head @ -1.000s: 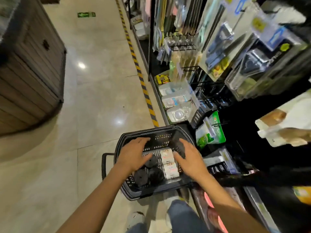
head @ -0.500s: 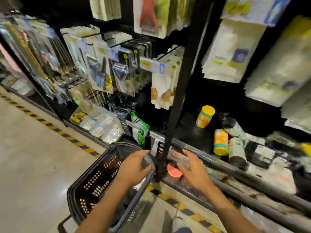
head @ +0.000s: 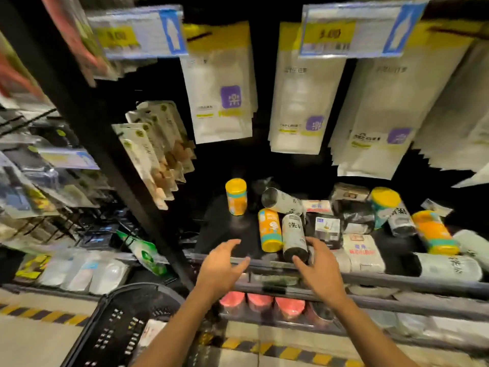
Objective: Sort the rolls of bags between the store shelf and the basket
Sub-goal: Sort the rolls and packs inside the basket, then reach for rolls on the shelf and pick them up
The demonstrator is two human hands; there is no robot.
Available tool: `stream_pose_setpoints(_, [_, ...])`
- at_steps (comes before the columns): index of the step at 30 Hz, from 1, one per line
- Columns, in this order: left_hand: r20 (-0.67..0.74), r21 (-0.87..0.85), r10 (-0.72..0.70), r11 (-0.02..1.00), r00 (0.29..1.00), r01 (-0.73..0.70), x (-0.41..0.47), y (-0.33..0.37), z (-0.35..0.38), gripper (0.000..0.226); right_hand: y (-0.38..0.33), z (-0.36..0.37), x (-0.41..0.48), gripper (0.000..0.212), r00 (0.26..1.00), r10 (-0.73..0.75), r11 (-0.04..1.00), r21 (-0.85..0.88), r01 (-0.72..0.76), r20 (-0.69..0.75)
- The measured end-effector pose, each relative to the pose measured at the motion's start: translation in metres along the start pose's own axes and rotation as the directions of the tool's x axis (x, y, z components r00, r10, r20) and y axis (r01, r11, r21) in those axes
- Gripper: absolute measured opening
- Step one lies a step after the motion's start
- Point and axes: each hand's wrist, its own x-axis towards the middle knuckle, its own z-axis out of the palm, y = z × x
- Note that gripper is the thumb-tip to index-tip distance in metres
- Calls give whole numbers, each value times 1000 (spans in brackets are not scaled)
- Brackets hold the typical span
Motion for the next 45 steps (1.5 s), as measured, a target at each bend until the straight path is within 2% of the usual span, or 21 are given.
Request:
stream_pose_setpoints(4, [5, -99, -145, 985, 989, 145, 62, 11, 41, 58, 30, 14, 28, 65, 1000, 24, 1000, 14, -24, -20])
stream_pose_setpoints(8, [22, -233, -267, 936, 963, 264, 117, 8, 81, 65, 50, 49, 39, 78, 999, -26, 1000, 14, 26, -36])
stream_pose_setpoints(13, [31, -299, -318, 902, 948, 312, 159, -1, 123, 48, 59, 87, 46, 95, 969, -70, 958, -287, -1, -239])
stream_pose_setpoints(18, [21, -394, -407, 836, 913, 382, 173, 3, 139, 56, 56, 102, 52, 93, 940, 5, 937, -326, -123, -340])
stream_pose_setpoints(23, [47, -478, -449, 774, 892, 415, 170, 0, 134, 57, 50, 100, 57, 85, 920, 79, 953, -240, -182, -383])
stream_pose_setpoints(28, [84, -521, -454, 738, 887, 428, 149, -9, 126, 37, 45, 86, 55, 81, 934, 108, 979, -126, -159, -342])
stream_pose_setpoints(31, [122, -583, -457, 685, 881, 436, 135, -8, 117, 39, 39, 75, 47, 81, 941, 107, 990, -56, -132, -321])
stream_pose_setpoints(37, [117, -682, -312, 665, 943, 305, 106, 16, 79, 19, 23, 43, 25, 82, 933, 154, 987, 95, -130, -325])
stream_pose_setpoints(42, [70, -725, -185, 666, 980, 177, 71, 45, 39, 26, 7, 1, 2, 78, 936, 135, 985, 149, -90, -326])
stream_pose_setpoints(45, [60, -734, -94, 670, 994, 107, 51, 58, 21, 39, -2, -29, -10, 75, 934, 144, 978, 193, -84, -327])
